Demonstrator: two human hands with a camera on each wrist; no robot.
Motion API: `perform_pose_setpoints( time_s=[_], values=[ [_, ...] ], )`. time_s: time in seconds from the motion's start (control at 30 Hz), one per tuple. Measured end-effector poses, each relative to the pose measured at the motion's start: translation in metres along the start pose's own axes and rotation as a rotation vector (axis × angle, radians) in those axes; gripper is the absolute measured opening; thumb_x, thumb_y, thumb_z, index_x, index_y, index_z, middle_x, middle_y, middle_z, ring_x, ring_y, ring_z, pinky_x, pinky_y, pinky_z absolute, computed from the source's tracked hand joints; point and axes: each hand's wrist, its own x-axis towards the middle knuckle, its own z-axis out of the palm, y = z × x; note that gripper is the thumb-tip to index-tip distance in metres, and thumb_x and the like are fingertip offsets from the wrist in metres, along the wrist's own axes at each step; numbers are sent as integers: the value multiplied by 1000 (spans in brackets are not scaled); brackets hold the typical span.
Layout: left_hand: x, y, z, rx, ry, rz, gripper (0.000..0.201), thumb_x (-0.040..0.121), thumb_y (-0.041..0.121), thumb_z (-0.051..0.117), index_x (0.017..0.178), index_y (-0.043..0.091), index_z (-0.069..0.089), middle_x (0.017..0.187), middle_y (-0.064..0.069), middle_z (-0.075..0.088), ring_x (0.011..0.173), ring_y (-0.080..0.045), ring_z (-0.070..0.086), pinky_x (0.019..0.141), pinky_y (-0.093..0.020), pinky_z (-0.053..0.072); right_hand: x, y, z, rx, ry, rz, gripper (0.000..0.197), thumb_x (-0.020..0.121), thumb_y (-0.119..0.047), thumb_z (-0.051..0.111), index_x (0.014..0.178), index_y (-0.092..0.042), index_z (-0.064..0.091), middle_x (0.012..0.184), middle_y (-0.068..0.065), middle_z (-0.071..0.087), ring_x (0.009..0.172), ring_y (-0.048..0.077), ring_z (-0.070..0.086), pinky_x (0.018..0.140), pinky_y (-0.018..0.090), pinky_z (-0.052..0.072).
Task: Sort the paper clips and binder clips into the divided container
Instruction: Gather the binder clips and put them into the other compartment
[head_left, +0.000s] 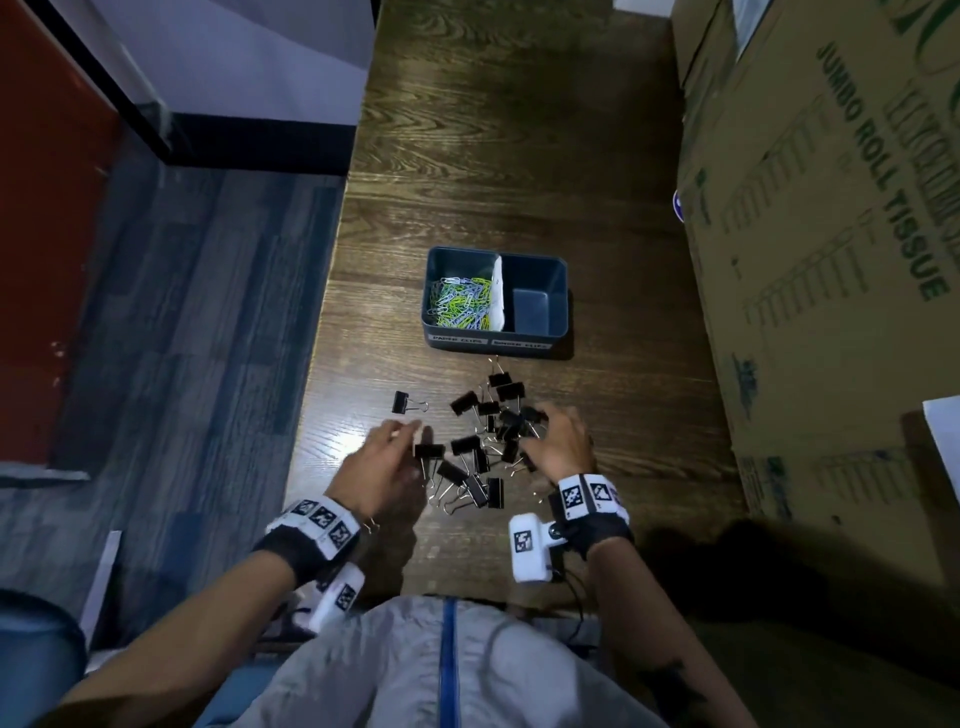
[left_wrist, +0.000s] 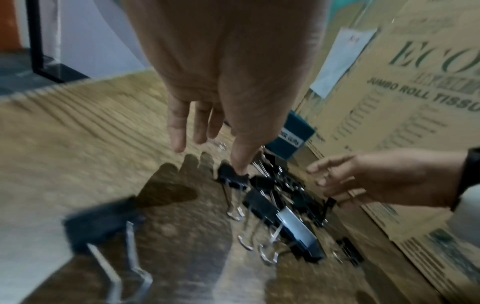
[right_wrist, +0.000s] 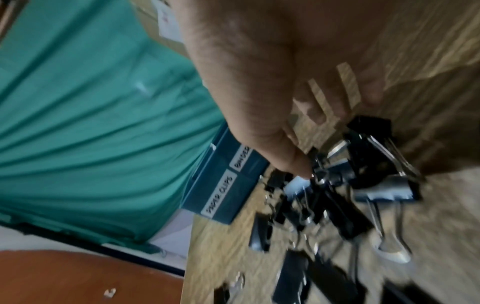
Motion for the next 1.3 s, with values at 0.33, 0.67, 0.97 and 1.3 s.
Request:
perform_pose_setpoints(
  time_s=[0.33, 0.67, 0.97, 1.3],
  values=[
    [-52, -31, 10, 13, -225, -200, 58, 70, 29, 79, 108, 31, 34, 105, 0, 62, 84, -17, 61, 74, -34, 52, -14, 38, -15, -192, -290, 52, 109, 51, -9, 94, 136, -33, 31, 143, 12, 22, 128, 45, 44, 97, 60, 50],
    [-26, 16, 23, -211, -90, 23, 30, 89, 12, 61, 103, 31, 42, 88, 7, 61, 75, -2, 58, 65, -22, 46, -28, 30, 14, -123, -116, -33, 85, 72, 1, 79, 137, -33, 36, 140, 10, 36, 128, 31, 44, 97, 40, 47],
    [23, 14, 7, 208, -108, -136, 136, 51, 86, 63, 151, 30, -10, 160, -6, -10, 147, -35, -7, 115, -57, 10, 27, -28, -13, -229, -271, -268, 116, 70, -46, 84, 158, -35, 9, 167, -1, 0, 153, 31, 4, 120, 61, 16],
    [56, 34, 26, 285, -188, -103, 151, 52, 67, 81, 145, 28, -31, 156, -10, -28, 144, -41, -18, 117, -58, 8, 30, -42, -4, -503, -369, -540, 107, 65, -43, 89, 153, -33, 28, 163, -4, 15, 147, 34, 12, 117, 58, 17]
  ],
)
